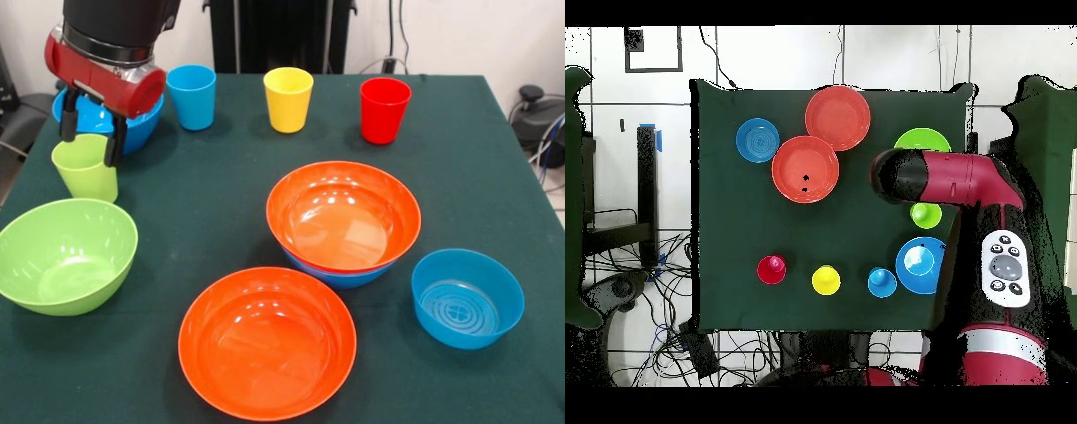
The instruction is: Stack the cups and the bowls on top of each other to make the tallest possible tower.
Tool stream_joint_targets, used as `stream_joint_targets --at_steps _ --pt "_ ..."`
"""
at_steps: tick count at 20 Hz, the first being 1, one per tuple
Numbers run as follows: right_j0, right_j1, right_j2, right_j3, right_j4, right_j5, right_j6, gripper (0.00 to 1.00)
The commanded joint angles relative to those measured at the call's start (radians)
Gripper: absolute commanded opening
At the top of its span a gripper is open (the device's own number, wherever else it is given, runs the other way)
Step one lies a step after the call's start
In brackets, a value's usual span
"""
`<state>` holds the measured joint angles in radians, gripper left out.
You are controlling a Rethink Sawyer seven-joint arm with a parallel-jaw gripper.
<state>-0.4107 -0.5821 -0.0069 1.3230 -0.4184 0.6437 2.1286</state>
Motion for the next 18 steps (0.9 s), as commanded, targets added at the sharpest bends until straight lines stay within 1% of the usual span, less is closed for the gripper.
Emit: stream_joint_targets --at_steps 1,9,18 --pt "-0.007 0.110 0.072 0.063 -0.050 -0.099 -0.033 1.00" --pt "-0.041 0.126 0.093 0.085 -0.024 -0.132 -0.038 1.00" --pt "-0.055 0.119 0.108 0.104 -0.003 -0.104 -0.051 1.00"
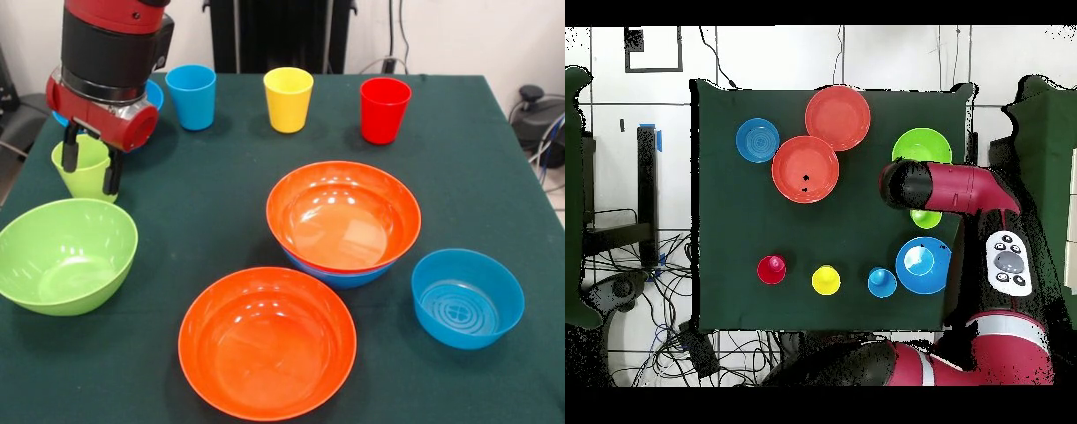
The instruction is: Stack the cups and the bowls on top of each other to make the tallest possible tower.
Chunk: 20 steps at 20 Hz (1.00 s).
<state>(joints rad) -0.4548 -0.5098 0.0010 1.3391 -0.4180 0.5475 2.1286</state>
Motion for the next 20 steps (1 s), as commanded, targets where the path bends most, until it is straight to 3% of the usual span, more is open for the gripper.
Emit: stream_joint_targets --at_steps 1,7,20 --pt "-0.008 0.048 0.092 0.091 0.000 0.003 -0.039 1.00" --pt "0.001 0.060 0.075 0.084 0.046 0.078 0.007 1.00" --pt "-0.001 0.071 0.078 0.076 0.079 0.084 -0.015 1.00"
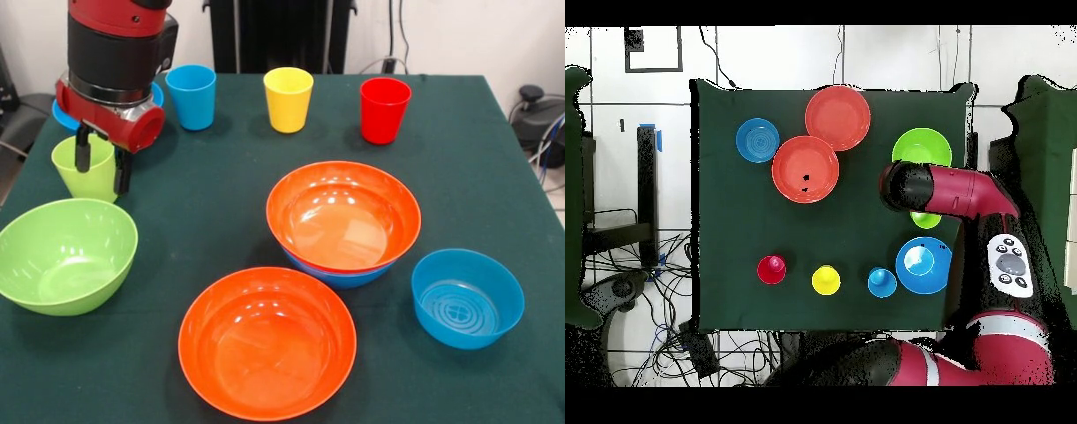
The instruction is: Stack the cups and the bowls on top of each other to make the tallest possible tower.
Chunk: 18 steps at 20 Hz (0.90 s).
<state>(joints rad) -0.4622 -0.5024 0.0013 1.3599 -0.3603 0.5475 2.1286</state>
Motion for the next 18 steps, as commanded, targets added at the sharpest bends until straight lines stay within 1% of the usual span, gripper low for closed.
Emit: stream_joint_targets --at_steps 1,9,18 --pt "0.004 0.064 0.080 0.058 0.024 0.079 -0.014 1.00" --pt "0.004 0.078 0.088 0.064 0.026 0.046 -0.001 1.00" --pt "0.010 0.086 0.086 0.060 0.023 0.034 0.006 1.00"
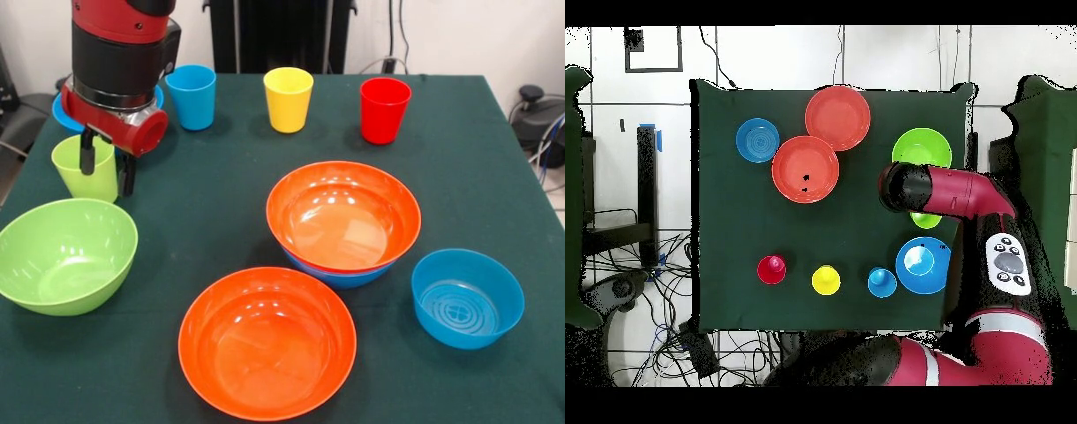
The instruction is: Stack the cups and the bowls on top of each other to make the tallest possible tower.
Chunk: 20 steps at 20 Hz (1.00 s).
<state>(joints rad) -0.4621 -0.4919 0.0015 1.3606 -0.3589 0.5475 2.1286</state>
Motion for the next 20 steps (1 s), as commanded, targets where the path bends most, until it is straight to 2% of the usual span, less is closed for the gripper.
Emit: stream_joint_targets --at_steps 1,9,17,20 --pt "0.010 0.077 0.087 0.057 0.021 0.033 0.006 1.00" --pt "0.026 0.039 0.070 0.057 0.034 0.097 0.004 1.00" --pt "0.022 -0.044 0.037 0.177 0.049 0.049 0.036 1.00" --pt "0.017 -0.072 0.035 0.195 0.058 0.073 0.024 1.00"
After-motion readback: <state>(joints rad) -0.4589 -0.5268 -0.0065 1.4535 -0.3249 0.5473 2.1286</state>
